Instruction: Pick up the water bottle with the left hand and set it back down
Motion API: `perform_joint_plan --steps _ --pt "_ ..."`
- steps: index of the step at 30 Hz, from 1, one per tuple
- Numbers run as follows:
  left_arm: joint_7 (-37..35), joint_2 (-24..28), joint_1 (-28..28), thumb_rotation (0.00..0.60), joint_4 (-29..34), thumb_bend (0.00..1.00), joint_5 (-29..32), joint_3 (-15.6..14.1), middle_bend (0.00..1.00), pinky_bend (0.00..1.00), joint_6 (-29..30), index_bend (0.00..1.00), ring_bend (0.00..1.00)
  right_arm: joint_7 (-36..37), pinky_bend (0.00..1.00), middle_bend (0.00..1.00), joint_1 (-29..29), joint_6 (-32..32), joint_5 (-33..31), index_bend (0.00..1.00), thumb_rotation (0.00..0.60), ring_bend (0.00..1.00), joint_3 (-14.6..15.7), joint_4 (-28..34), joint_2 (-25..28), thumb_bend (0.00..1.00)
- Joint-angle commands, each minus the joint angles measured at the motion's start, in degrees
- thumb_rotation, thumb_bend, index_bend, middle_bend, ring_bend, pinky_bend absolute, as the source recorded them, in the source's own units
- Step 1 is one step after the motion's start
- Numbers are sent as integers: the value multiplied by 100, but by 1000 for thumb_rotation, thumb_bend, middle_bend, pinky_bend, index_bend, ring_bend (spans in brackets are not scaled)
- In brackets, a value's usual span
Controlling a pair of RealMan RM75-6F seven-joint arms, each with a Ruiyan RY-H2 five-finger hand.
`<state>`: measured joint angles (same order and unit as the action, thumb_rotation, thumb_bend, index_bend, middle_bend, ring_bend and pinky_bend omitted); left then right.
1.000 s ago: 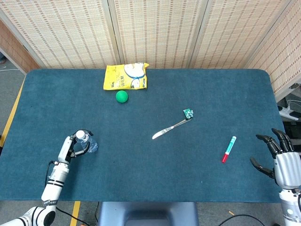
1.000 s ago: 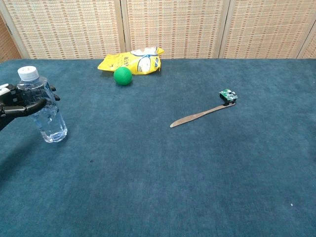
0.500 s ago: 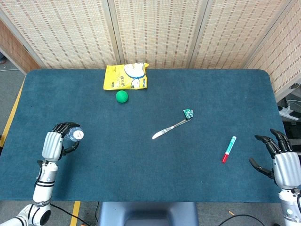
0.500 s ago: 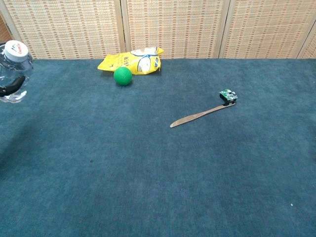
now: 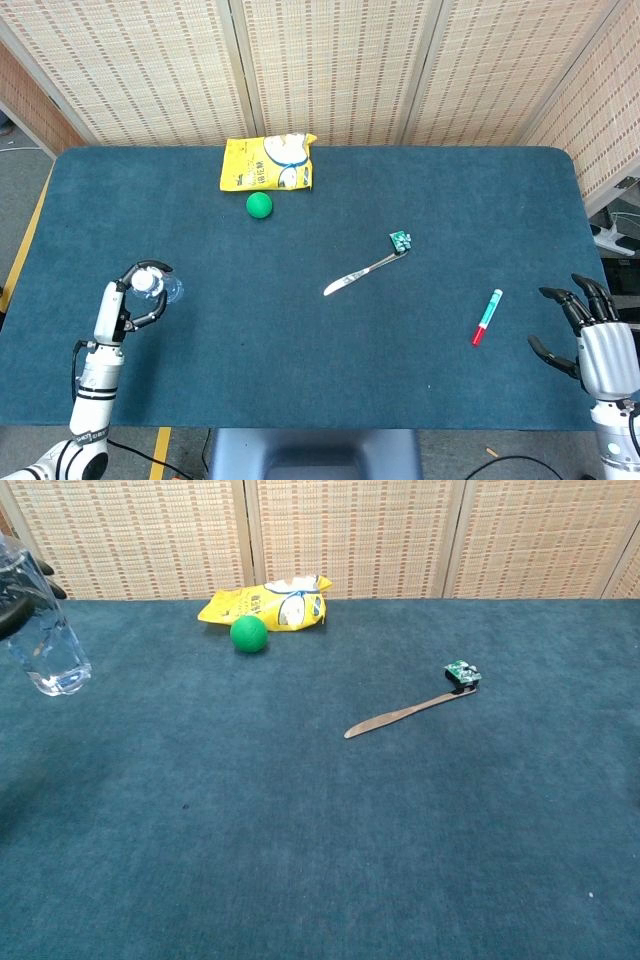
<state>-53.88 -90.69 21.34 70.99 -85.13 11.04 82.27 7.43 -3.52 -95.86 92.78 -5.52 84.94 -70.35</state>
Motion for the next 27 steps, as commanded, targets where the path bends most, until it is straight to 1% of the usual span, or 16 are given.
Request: perform_joint_plan --steps 1,3,4,5,6,7,10,11,13,16,18,21,24,25,27 --pt "-1289 498 -68 600 933 652 559 53 645 596 -756 577 510 -23 132 306 2 19 -8 254 600 87 9 7 8 97" --pt "-1116 488 -69 600 962 652 595 48 645 597 -798 578 510 -14 132 306 -2 32 0 254 600 87 17 20 22 97" --pt "-936 469 -63 600 907 652 590 36 646 597 -793 578 510 -3 132 306 -4 33 -1 254 600 87 15 23 25 97" --pt "-597 416 -55 600 790 651 601 26 645 597 -762 578 510 2 132 306 -4 35 -8 254 600 87 12 25 25 97" --pt "-71 318 -47 600 612 652 639 27 645 596 -690 578 510 -6 132 306 -2 39 -16 254 600 87 11 30 26 97" --pt "860 124 -31 600 296 652 711 44 644 596 -531 578 510 -23 132 306 1 49 -22 254 600 87 17 36 31 97" --pt "2844 -391 26 600 -528 654 718 43 634 595 -81 588 510 -7 132 306 -1 59 -5 254 600 87 30 55 52 97" --pt "3149 -485 44 600 -717 654 663 19 632 595 4 590 509 -1 132 306 -3 58 -8 254 600 87 26 53 50 97" --pt "3457 -618 94 600 -1119 653 434 -80 633 595 160 590 509 -26 132 306 -2 69 -25 254 600 87 24 50 48 97" --pt "3571 -785 132 600 -1582 653 171 -161 636 595 400 596 509 -24 132 306 -9 101 -38 254 600 87 28 72 64 96" --pt "3510 -865 140 600 -1693 653 104 -170 637 596 481 602 509 -30 132 306 -11 116 -58 254 600 87 22 83 66 97" --pt "2827 -784 118 600 -1379 654 103 -198 637 597 349 603 509 -75 132 306 -10 144 -67 254 600 87 34 101 78 97" --pt "1792 -488 89 600 -760 655 113 -241 638 596 86 603 509 -43 132 306 -14 153 -67 254 600 87 35 114 93 97" --pt "1343 -369 81 600 -558 655 71 -263 637 596 33 603 509 -54 132 306 -13 159 -76 254 600 87 33 113 94 97" --pt "635 -216 72 600 -296 655 8 -291 637 595 -36 603 509 -64 132 306 -14 168 -81 255 600 87 34 120 99 97"
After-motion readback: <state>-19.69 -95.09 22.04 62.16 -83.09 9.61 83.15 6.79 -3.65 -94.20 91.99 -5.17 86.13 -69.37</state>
